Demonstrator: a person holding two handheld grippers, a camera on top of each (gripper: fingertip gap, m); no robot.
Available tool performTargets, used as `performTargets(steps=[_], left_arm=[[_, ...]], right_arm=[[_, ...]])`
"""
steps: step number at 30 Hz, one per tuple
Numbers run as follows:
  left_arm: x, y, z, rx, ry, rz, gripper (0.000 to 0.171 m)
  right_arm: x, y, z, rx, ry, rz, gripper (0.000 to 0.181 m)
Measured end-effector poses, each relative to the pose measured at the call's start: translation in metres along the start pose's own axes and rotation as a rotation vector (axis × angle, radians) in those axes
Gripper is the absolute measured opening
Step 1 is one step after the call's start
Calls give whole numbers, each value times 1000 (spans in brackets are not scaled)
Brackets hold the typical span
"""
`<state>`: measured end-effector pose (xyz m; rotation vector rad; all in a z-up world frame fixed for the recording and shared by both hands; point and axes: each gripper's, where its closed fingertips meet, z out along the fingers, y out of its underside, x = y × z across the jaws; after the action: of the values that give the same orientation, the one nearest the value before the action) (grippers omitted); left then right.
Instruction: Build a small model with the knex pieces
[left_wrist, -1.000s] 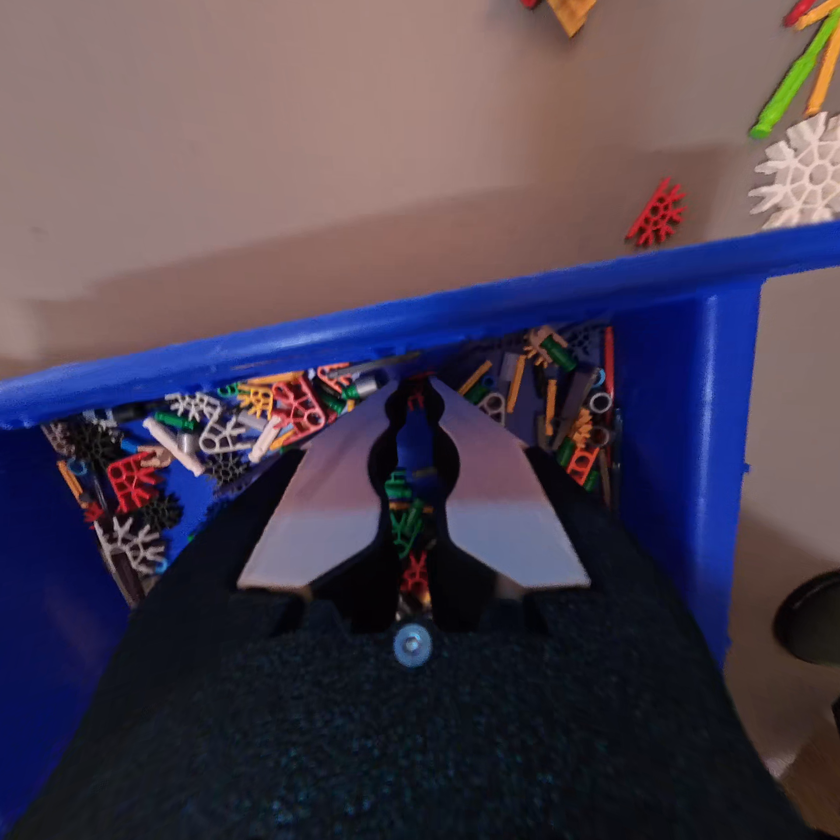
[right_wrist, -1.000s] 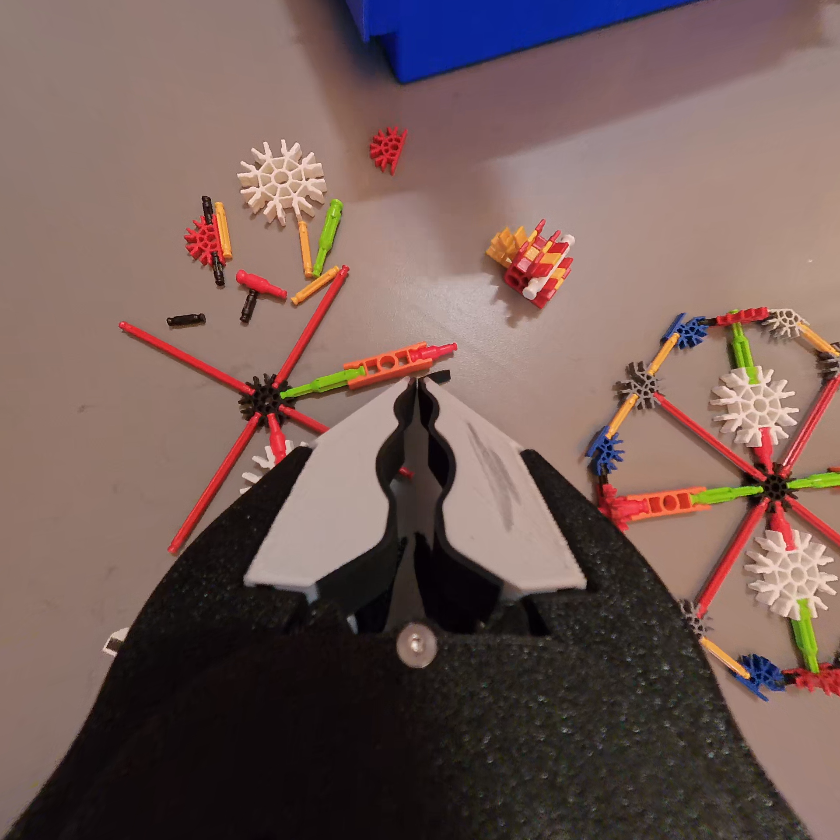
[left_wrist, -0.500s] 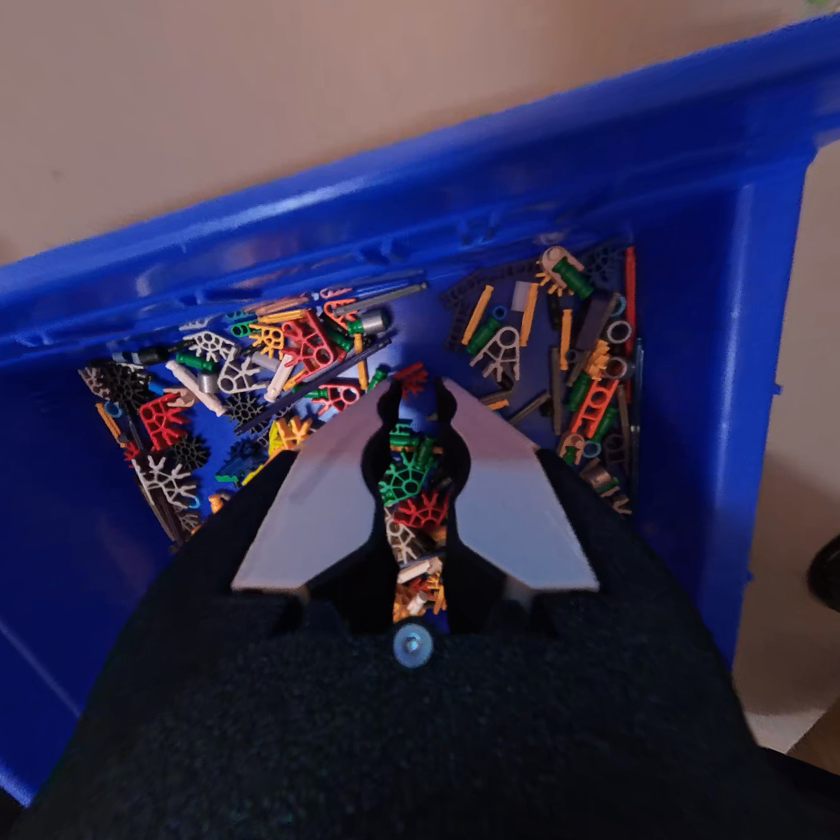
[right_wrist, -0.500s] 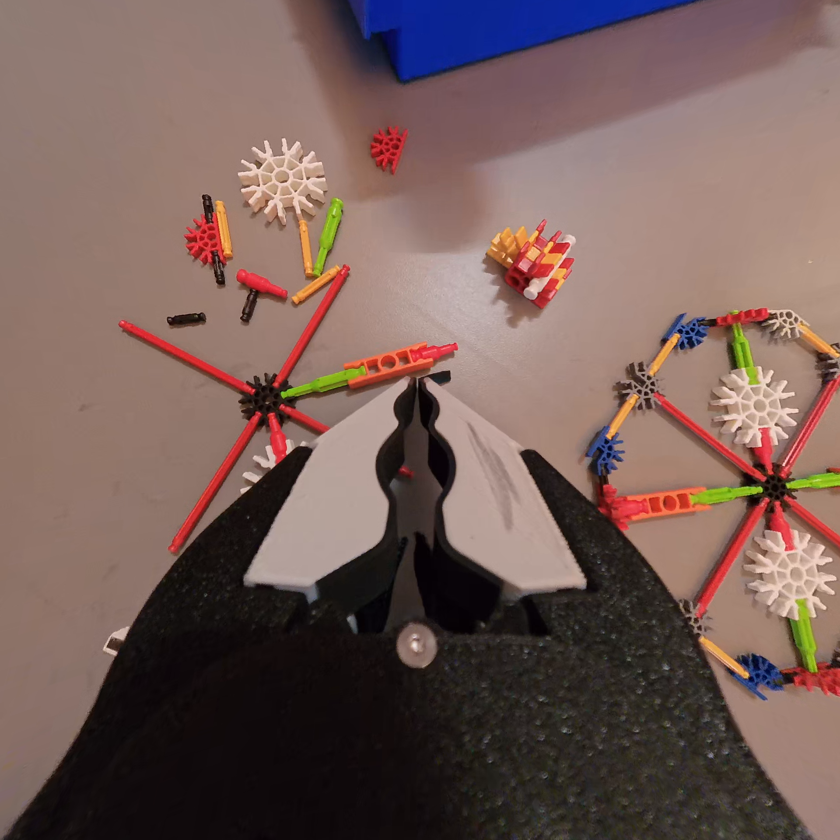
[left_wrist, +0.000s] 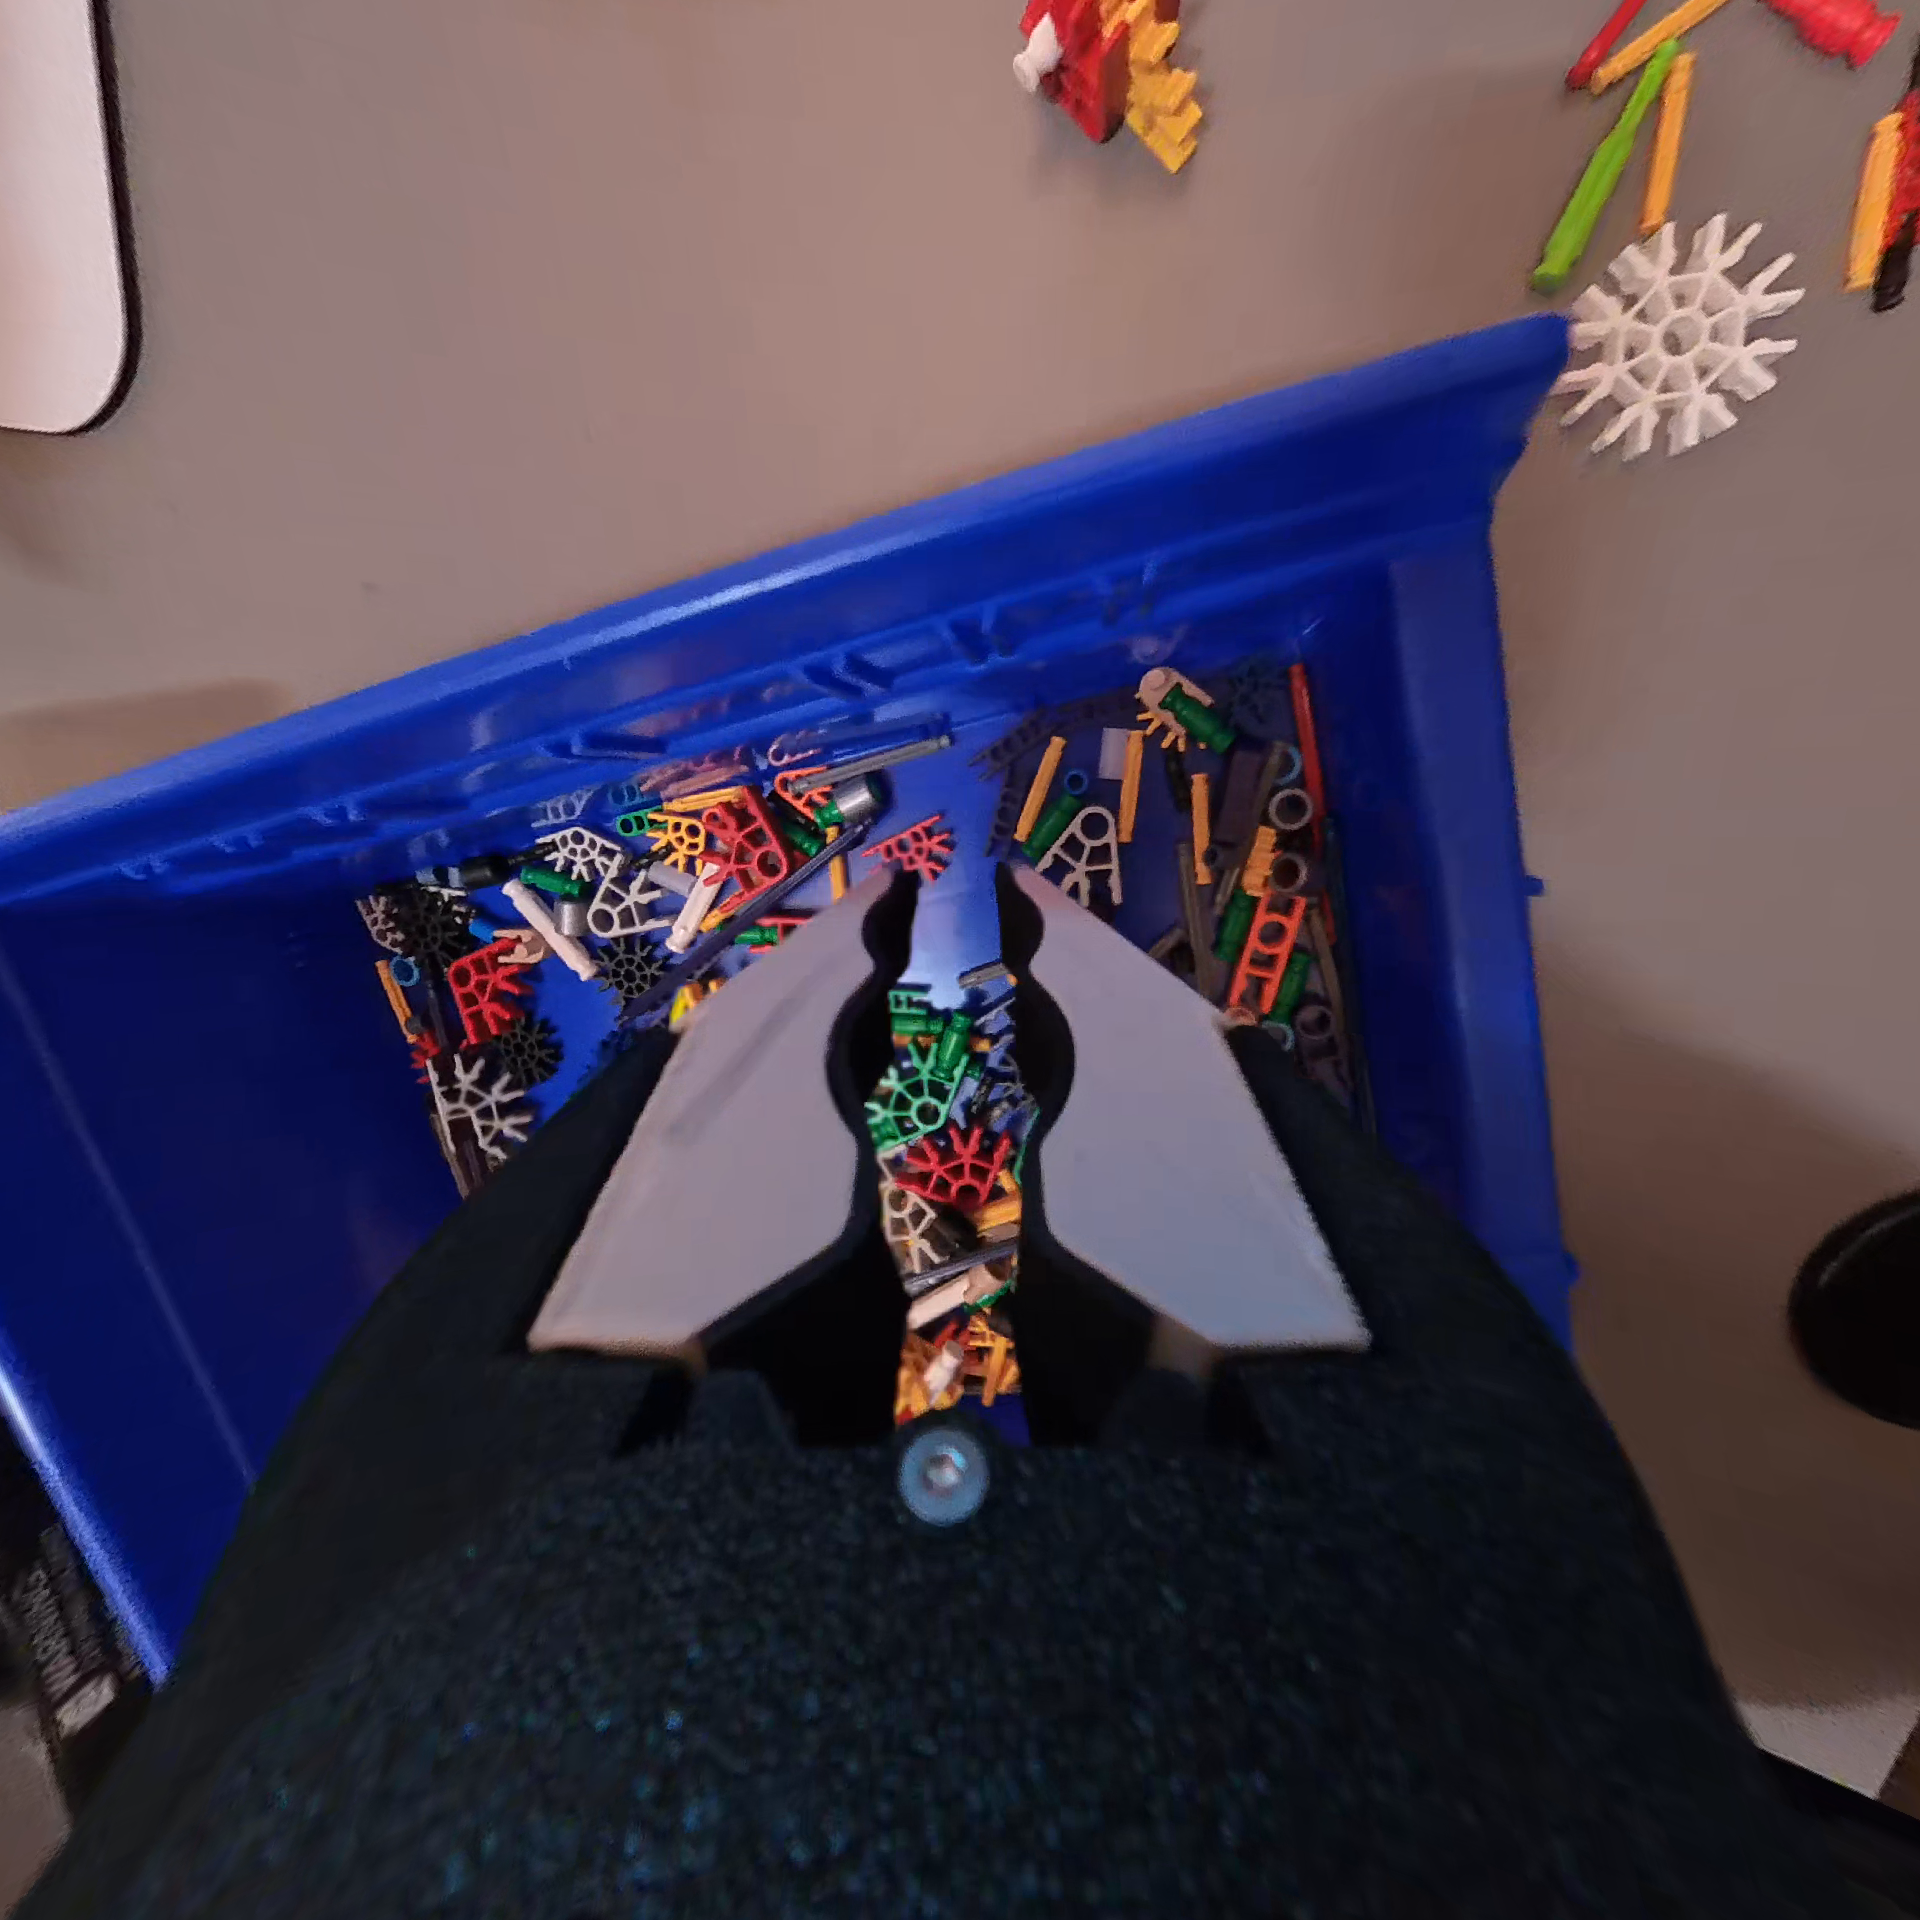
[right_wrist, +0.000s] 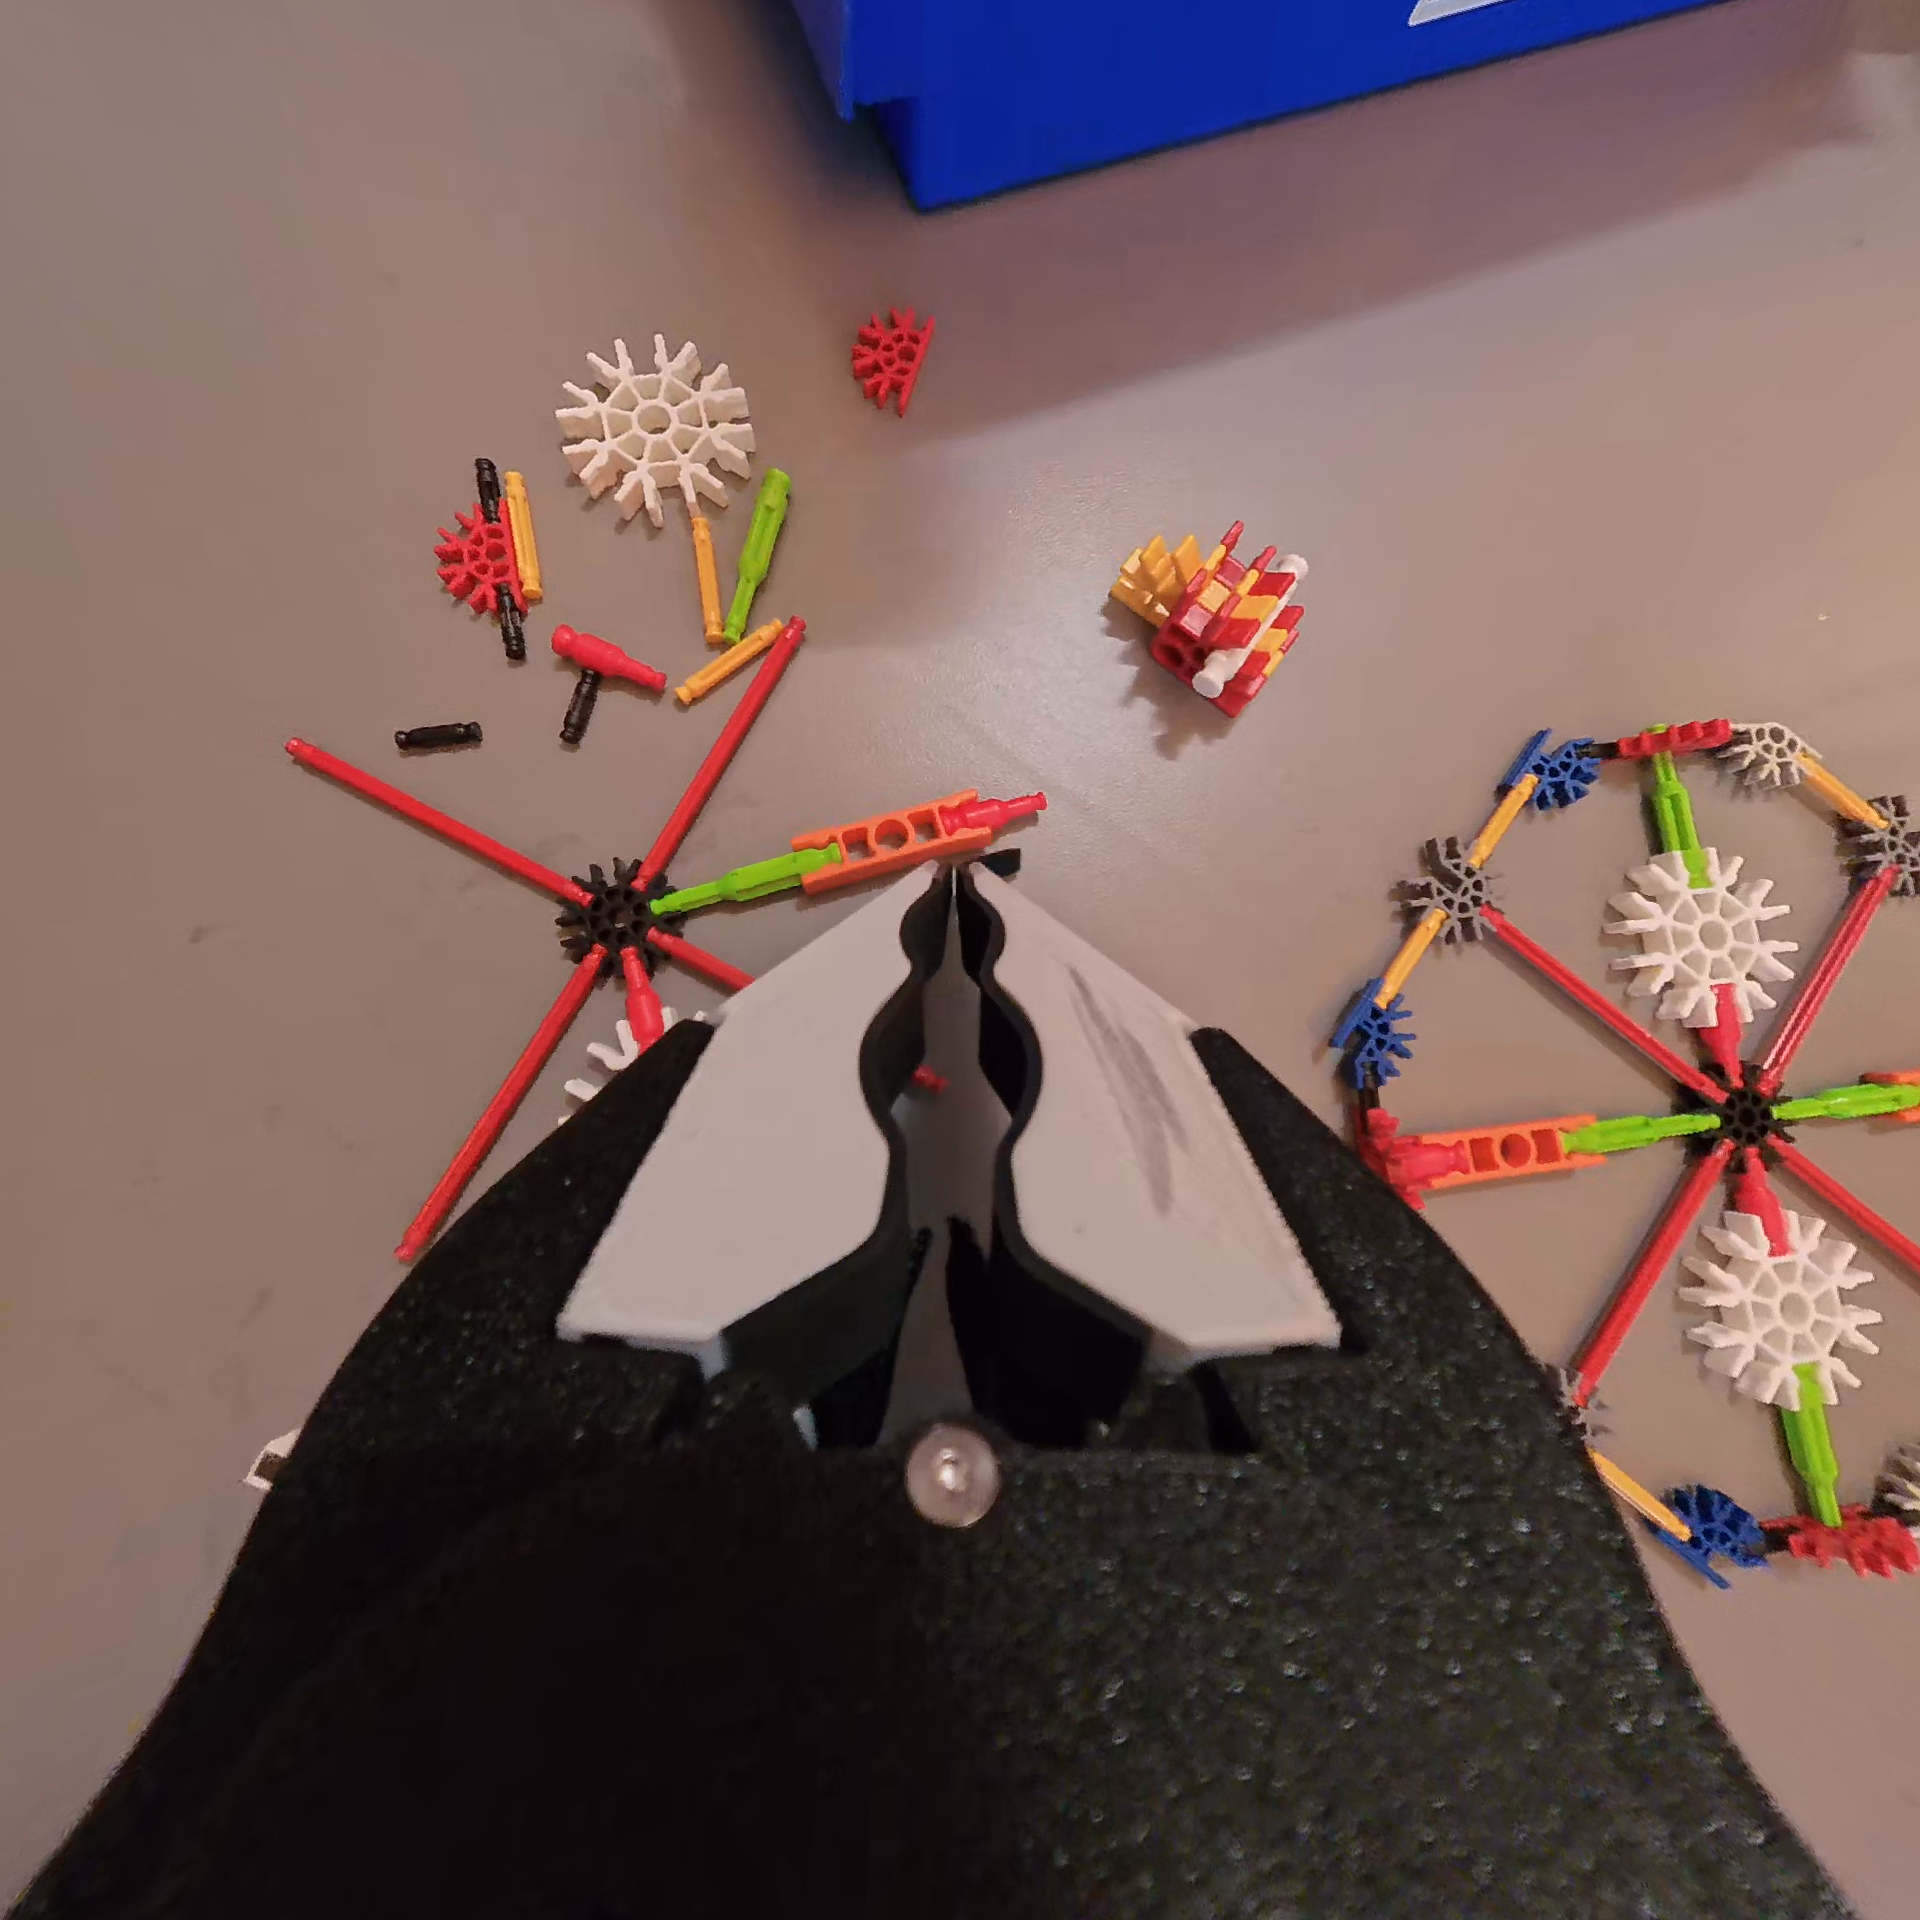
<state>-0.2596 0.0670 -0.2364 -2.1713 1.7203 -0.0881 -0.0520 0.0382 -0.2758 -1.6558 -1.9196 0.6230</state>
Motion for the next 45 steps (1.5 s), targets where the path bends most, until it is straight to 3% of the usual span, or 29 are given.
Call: performTargets(steps=[6, 10, 25, 30, 34, 37, 40, 41, 45], left_arm=[[-4, 16, 35, -123, 7, 48, 26], [-8, 19, 43, -132, 31, 23, 29], [-6, 18, 44, -90, 100, -32, 21], [-8, 18, 20, -65, 60, -55, 21], [5, -11, -23, 34, 15, -27, 20], [33, -43, -43, 100, 18, 44, 20], [69, -70, -38, 120, 55, 130, 19], [75, -77, -32, 116, 38, 160, 1], [100, -98, -7, 140, 77, 199, 8]], right_arm=[[1, 0, -1, 0, 3, 1, 0], [1, 0, -2, 4, 3, 2, 0], [1, 2, -2, 1, -3, 6, 0], [1, 2, -1, 3, -5, 5, 0], [1, 2, -1, 4, -6, 6, 0], [0, 2, -1, 1, -7, 5, 1], [0, 2, -1, 1, -7, 3, 0], [0, 2, -1, 1, -6, 3, 0], [0, 1, -2, 4, -1, 0, 0]])
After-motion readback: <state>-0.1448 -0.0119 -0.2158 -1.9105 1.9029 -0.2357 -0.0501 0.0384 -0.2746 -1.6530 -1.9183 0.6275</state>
